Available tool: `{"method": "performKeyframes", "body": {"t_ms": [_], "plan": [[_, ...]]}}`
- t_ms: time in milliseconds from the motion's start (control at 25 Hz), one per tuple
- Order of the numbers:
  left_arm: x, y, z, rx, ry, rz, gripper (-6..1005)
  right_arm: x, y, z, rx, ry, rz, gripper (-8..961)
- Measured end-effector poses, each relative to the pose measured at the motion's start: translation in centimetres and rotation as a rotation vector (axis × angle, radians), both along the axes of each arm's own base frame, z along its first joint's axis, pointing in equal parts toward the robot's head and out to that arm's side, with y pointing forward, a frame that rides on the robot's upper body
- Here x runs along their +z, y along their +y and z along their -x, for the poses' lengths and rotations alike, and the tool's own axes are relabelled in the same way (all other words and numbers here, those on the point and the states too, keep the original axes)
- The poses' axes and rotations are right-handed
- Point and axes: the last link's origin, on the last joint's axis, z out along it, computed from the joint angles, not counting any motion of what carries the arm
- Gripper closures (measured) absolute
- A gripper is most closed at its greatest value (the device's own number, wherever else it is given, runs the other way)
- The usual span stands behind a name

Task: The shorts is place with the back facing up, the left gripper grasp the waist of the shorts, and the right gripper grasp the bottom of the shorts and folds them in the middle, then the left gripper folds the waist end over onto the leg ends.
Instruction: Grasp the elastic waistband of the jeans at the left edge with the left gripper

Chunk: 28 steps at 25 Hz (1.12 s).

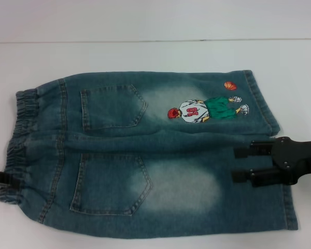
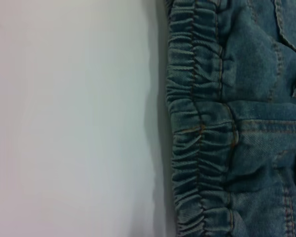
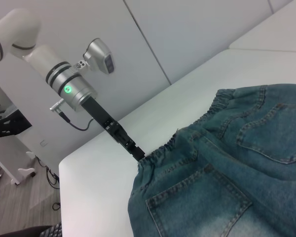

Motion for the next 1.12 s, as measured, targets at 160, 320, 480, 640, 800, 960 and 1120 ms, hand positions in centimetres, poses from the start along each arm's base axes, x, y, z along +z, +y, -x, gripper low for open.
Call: {"method": "performKeyframes", "body": {"t_ms": [160,320,480,640,800,960,1120], "plan": [[-0.2,0.0,0.0,-0.001,-0.001,0.004,159,0.0,0.0,0.1,0.002,0.002,0.001,102],[-0.4,-0.1,-0.1,0.0,-0.004,0.011,159,0.0,0.0,0.1,0.004,0.002,0.002,102],[-0.5,-0.1,-0.1,0.001,-0.004,0.014,159,0.0,0.0,0.1,0.005,0.004,0.001,102],[-0.7,0.1,-0.3,0.002,-0.009,0.017,159,0.0,0.1,0.2,0.006,0.005,0.0,102],[-0.8,0.3,-0.6,-0.005,-0.019,0.02,159,0.0,0.1,0.2,0.005,0.003,-0.002,102],[-0.9,0.6,-1.0,-0.014,-0.029,0.02,159,0.0,0.1,0.2,0.005,0.004,-0.003,102],[-1.0,0.7,-1.1,-0.018,-0.031,0.022,159,0.0,0.1,0.2,0.005,0.003,-0.004,103]]}}
